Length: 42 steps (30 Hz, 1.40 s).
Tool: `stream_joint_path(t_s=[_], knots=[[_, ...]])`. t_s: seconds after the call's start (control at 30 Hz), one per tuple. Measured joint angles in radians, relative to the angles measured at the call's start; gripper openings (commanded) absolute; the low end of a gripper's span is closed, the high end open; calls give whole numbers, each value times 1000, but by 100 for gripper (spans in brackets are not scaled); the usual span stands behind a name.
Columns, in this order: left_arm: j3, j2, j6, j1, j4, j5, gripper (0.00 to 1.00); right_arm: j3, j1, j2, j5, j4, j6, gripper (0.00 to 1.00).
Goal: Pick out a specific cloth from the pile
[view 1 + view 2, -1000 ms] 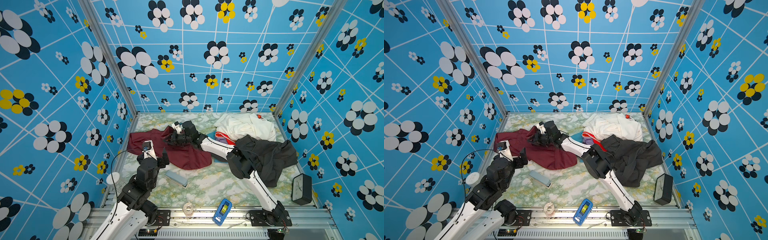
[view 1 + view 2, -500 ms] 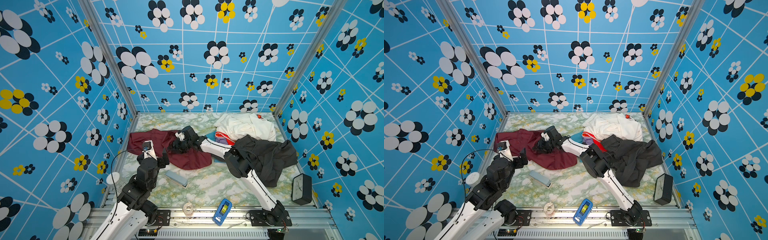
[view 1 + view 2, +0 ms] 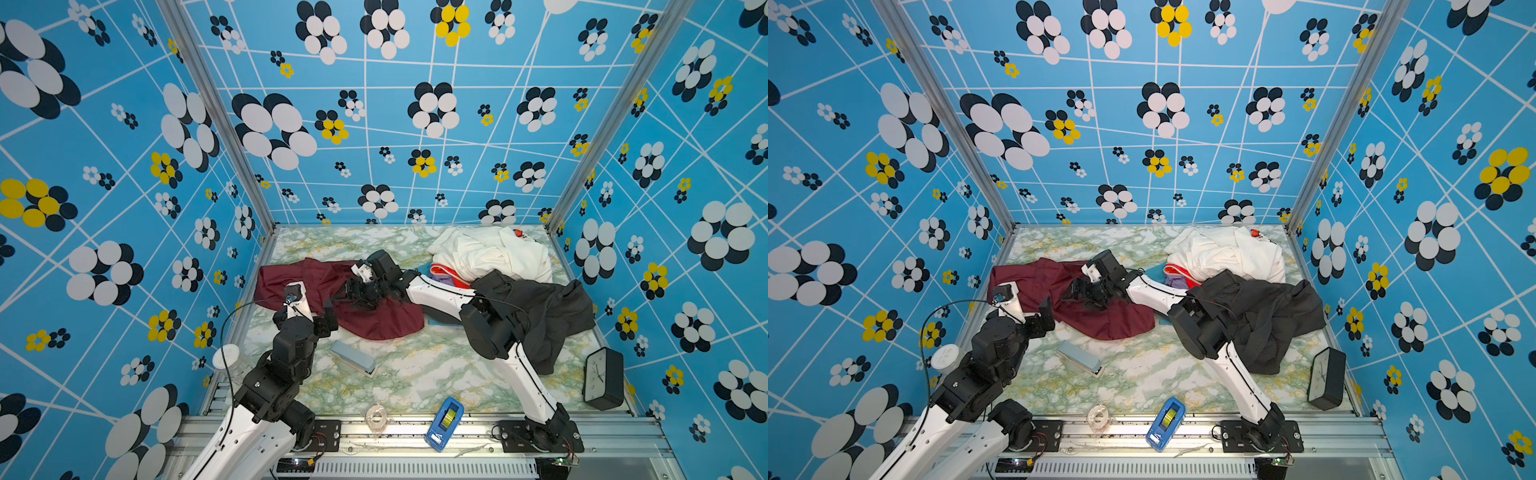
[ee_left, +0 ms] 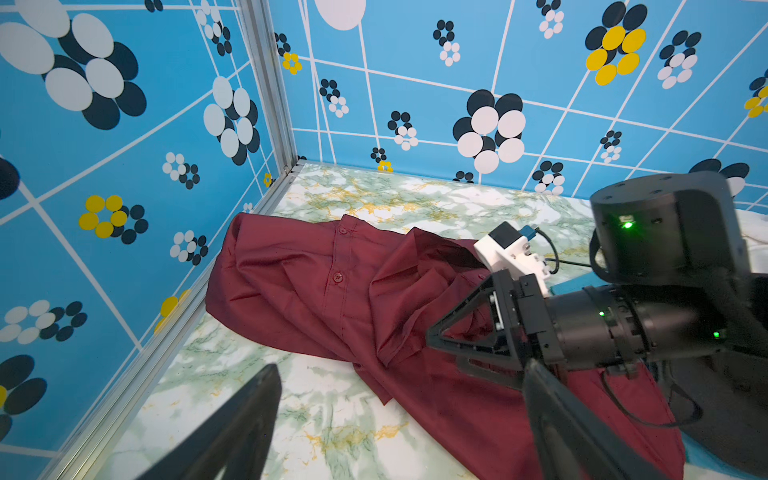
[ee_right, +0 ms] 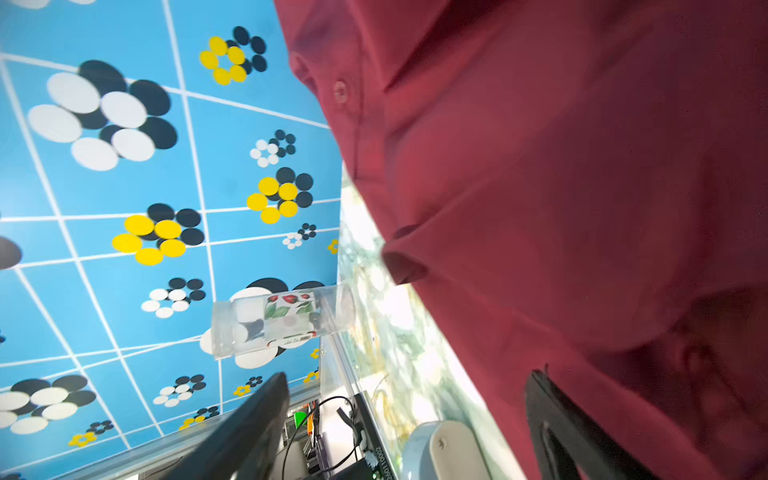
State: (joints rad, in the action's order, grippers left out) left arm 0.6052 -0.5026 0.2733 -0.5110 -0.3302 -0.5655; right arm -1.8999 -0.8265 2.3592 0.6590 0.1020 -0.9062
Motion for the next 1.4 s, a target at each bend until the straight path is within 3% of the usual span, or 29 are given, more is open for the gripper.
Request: stream_joint_path(t_s=[0.33,0.5,0.87,1.17,1.4], knots=[[1,3,0,0,0,0,92,214,16,-312,-91,66,109,96],[9,3,3,0,-6,1,91,284,61,-389,-245,235,224,78],[15,-22,6,0,-7,4,91,417,148,-391,-454,460,347,81],[15,-35,7,0,-7,8,91,411,146,-319,-459,463,362,84],[15,-35,7,0,-7,8,91,359,124,-285,-448,464,373,75]])
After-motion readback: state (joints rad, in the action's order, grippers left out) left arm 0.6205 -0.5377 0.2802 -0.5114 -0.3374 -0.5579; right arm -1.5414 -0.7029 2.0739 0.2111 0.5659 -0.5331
